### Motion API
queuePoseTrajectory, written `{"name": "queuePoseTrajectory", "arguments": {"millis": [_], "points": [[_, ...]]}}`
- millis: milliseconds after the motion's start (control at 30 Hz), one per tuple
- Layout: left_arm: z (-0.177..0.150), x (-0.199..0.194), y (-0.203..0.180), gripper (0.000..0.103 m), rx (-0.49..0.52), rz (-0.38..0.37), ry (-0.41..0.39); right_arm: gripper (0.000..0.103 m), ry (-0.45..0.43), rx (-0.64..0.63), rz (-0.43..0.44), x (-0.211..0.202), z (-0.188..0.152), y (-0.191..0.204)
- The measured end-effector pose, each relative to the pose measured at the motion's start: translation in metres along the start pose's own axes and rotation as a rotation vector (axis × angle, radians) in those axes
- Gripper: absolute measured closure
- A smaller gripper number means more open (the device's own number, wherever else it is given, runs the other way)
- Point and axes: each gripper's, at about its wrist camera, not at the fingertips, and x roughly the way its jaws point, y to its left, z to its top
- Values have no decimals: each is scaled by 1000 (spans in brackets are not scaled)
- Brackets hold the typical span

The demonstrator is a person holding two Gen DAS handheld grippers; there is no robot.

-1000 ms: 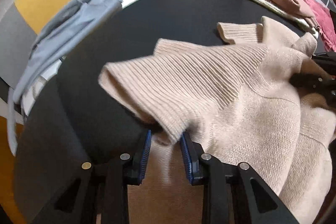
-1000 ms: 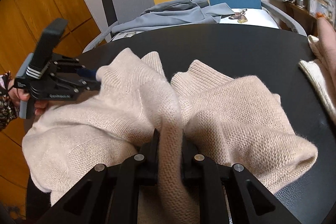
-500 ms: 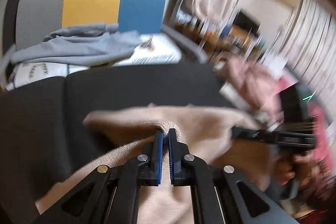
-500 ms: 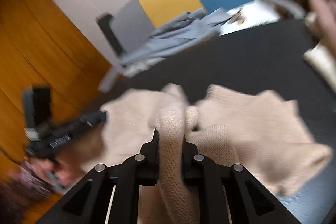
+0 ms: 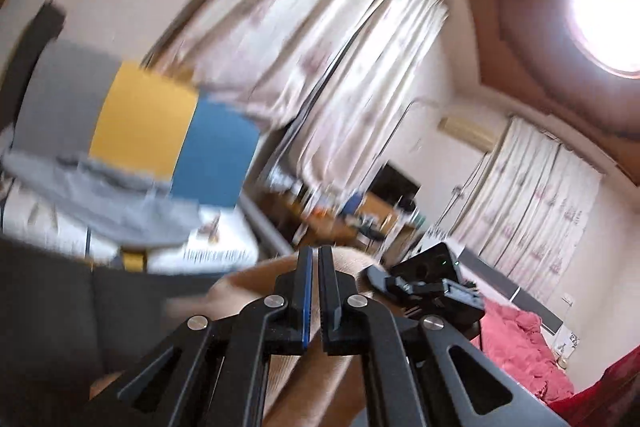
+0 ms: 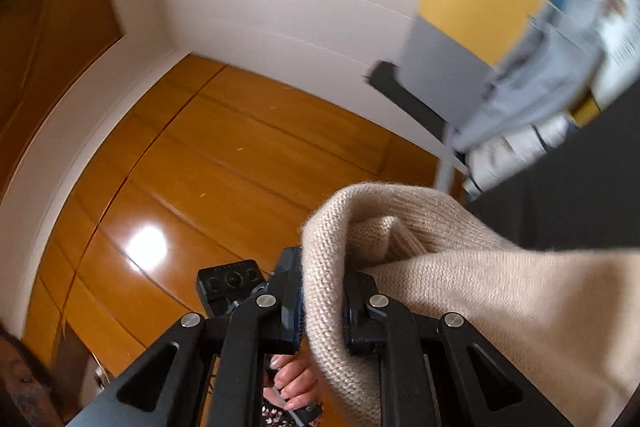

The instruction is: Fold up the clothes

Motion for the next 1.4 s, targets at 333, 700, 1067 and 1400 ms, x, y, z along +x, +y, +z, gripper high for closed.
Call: {"name": "queuePoseTrajectory", "arguments": {"millis": [333,700,1067,1400], "points": [[9,-26,-11,82,113,232,60,102,-37,-250,34,11,26,122],[-173,-2,162,83,-222,558,412,28,199,-290,-604,-4,-78,-20],[-204,26,187,82,-170,642,498,28,424,-252,-664,77,-107,-134],[-176,29,183,82,-88,629,513,95,307,-413,-828,11,-119,-90]]}}
